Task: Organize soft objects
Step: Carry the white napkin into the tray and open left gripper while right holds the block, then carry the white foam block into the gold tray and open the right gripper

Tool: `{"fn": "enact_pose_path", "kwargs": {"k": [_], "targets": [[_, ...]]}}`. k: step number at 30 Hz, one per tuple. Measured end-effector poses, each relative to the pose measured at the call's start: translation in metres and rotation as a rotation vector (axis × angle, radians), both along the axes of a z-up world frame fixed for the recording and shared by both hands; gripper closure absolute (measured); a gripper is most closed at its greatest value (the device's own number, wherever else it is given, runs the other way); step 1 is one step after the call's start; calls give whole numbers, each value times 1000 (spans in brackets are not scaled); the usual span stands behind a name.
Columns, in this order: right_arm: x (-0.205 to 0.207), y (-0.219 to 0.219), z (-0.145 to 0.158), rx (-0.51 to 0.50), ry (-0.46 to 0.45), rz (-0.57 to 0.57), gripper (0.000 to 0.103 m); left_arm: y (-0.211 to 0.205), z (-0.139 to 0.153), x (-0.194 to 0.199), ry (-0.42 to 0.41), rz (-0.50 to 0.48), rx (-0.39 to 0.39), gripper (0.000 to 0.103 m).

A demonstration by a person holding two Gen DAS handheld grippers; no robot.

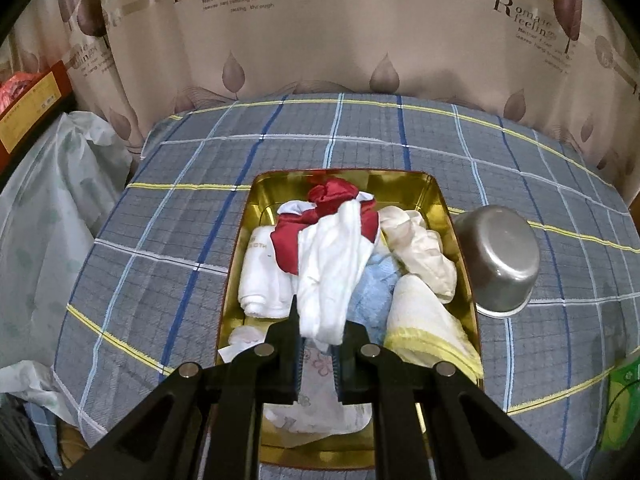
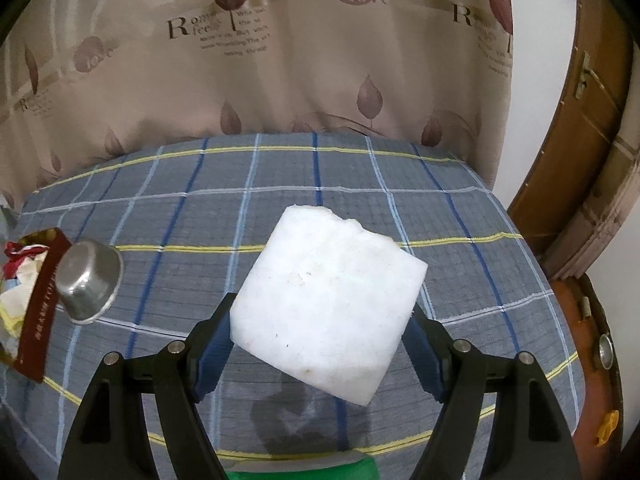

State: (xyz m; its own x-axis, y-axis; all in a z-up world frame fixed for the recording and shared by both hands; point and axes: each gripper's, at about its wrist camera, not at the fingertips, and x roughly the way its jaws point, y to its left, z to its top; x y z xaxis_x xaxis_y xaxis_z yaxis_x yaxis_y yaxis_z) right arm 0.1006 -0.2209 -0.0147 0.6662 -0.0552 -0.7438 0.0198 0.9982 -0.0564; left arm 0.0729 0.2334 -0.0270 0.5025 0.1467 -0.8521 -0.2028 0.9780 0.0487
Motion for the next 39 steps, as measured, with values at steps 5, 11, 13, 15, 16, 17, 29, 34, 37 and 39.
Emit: {"fn": "enact_pose_path", "kwargs": {"k": [5,11,13,15,16,17,29,34,37,39], "targets": [[-5,11,11,-8,-22,18,29,0,-8,4,3,4,-1,90],[-9,18,20,7,-32,28,29,2,-14,4,-9,13,22,85],[-10,21,20,16,-29,34,29,4,-13,4,-11,23,30,75],[-11,25,19,19,-26,40,29,6,-13,4,-12,41,42,70],[-12,28,19,17,-24,47,29,7,-13,3,-16,47,46,69],[-13,32,18,13,-22,53,29,8,-12,3,-22,49,52,66],[-23,85,22,19,-18,159,28,8,1,-5,-73,38,49,53],[-26,116,23,22,-17,232,28,12,14,-11,-86,41,9,53],[-26,139,23,26,-17,289,28,14,26,-15,-77,37,-4,52],[-25,157,23,36,-12,334,29,14,34,-20,-80,33,4,52]]}}
